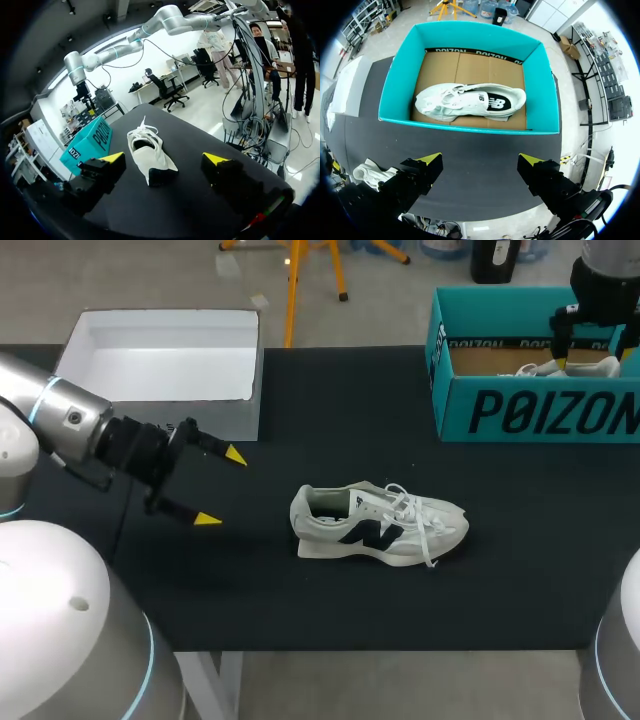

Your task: Take the shoe out of the shoebox, open the shoe tongue, remove and reinsert the insole, then place the shoe into the shoebox

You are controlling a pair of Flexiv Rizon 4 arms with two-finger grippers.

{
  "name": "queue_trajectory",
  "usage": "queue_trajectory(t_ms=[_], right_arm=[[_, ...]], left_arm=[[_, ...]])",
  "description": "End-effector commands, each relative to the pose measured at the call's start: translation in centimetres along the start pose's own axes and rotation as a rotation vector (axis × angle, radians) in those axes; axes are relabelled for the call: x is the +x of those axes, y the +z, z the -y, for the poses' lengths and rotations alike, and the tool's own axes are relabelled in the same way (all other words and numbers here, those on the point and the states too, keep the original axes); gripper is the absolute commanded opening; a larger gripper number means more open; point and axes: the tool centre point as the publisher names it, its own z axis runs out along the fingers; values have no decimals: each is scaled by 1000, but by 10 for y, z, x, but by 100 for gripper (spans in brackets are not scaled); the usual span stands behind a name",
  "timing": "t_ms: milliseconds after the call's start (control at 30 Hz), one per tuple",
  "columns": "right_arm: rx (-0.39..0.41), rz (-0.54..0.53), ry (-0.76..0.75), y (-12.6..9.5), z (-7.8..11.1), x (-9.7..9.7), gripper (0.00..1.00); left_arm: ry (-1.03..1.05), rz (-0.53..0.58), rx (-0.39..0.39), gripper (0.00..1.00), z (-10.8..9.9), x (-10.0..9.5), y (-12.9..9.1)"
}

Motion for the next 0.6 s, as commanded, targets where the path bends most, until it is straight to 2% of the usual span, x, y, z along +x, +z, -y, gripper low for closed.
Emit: queue_trajectory(t_ms=[33, 100, 167, 200, 267, 333, 367, 433, 500, 533, 567, 600], right_arm=[[-2, 1, 1, 0, 1, 0, 100], [-2, 1, 1, 0, 1, 0, 100], [-2, 1, 1, 0, 1, 0, 100], [-2, 1, 1, 0, 1, 0, 100], [-2, 1, 1, 0, 1, 0, 100], [-2, 1, 1, 0, 1, 0, 100], [-2, 1, 1, 0, 1, 0, 100], [-2, 1, 1, 0, 1, 0, 100], [-2, 1, 1, 0, 1, 0, 100], [-2, 1, 1, 0, 1, 0, 100], [-2, 1, 1, 0, 1, 0, 100], [-2, 1, 1, 0, 1, 0, 100]], left_arm=[[-114, 100, 54, 100, -20, 11, 13], [-159, 86, 81, 100, -26, 12, 21], [-203, 94, 45, 100, -27, 14, 33], [-222, 91, 72, 100, -28, 14, 37], [-252, 104, 33, 100, -31, 15, 43], [-278, 106, 43, 100, -33, 15, 48], [-292, 106, 5, 100, -34, 16, 50], [-307, 117, 24, 100, -36, 17, 51], [-325, 127, 3, 100, -40, 18, 52], [-345, 141, 49, 100, -44, 18, 53], [-361, 136, 25, 100, -49, 18, 55], [-367, 145, 45, 100, -53, 18, 56]])
